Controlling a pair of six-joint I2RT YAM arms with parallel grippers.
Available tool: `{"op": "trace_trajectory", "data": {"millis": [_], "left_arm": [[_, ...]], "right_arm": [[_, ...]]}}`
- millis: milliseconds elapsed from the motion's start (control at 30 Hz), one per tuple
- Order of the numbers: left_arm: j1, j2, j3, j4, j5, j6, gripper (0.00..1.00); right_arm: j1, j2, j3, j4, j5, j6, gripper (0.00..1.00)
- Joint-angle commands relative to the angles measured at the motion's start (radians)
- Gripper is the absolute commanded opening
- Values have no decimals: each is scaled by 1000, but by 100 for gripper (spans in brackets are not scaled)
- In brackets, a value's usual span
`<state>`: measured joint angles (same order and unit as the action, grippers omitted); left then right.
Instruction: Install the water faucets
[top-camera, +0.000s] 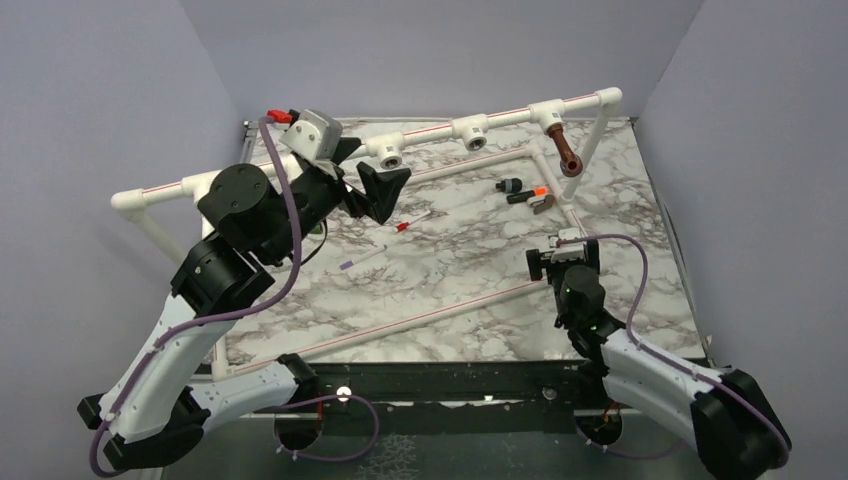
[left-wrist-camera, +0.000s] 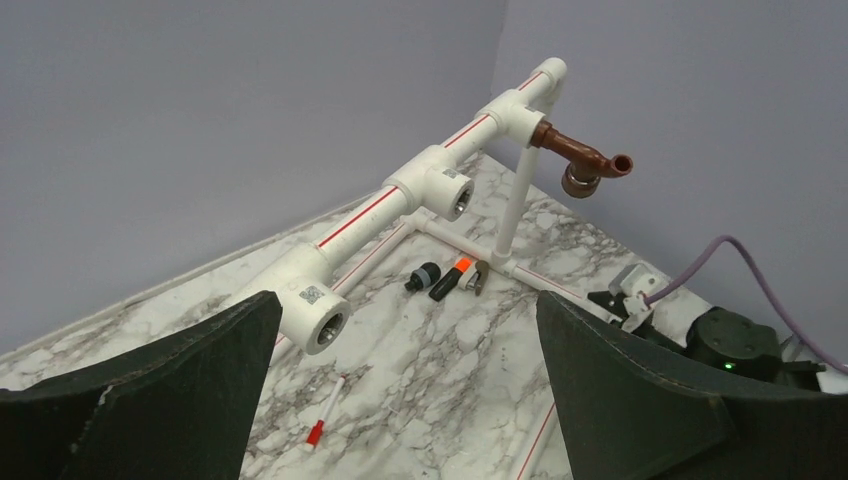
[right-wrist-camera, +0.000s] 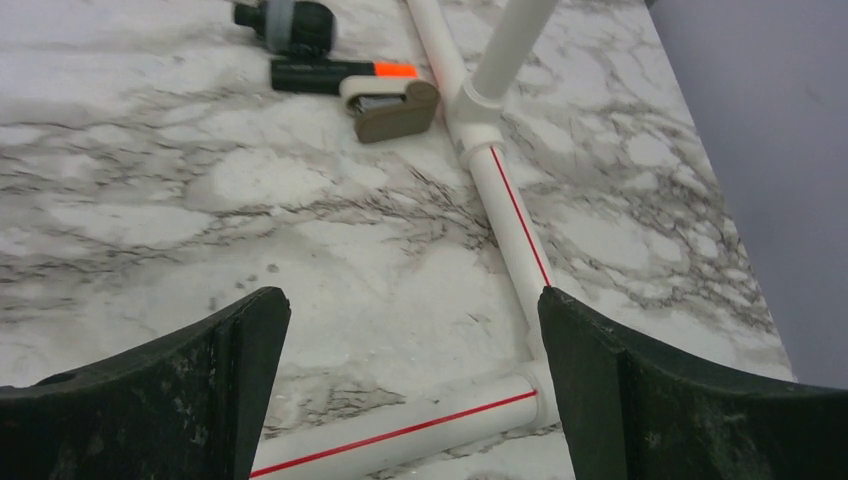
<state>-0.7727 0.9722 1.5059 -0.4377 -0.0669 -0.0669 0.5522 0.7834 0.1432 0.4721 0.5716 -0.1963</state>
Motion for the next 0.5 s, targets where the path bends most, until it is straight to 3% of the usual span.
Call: {"op": "trace_trajectory", "data": {"millis": [0, 167, 467], "left_arm": [[-4, -31, 49, -54, 21, -33, 99], [-4, -43, 54, -91, 2, -31, 99], [-4, -50, 85, -149, -32, -10, 99]], "right_arm": [[-151, 193, -51, 432, -100, 41, 100], [-299, 466, -58, 716, -202, 41, 100], [-363, 749, 41, 860, -351, 56, 100]]}}
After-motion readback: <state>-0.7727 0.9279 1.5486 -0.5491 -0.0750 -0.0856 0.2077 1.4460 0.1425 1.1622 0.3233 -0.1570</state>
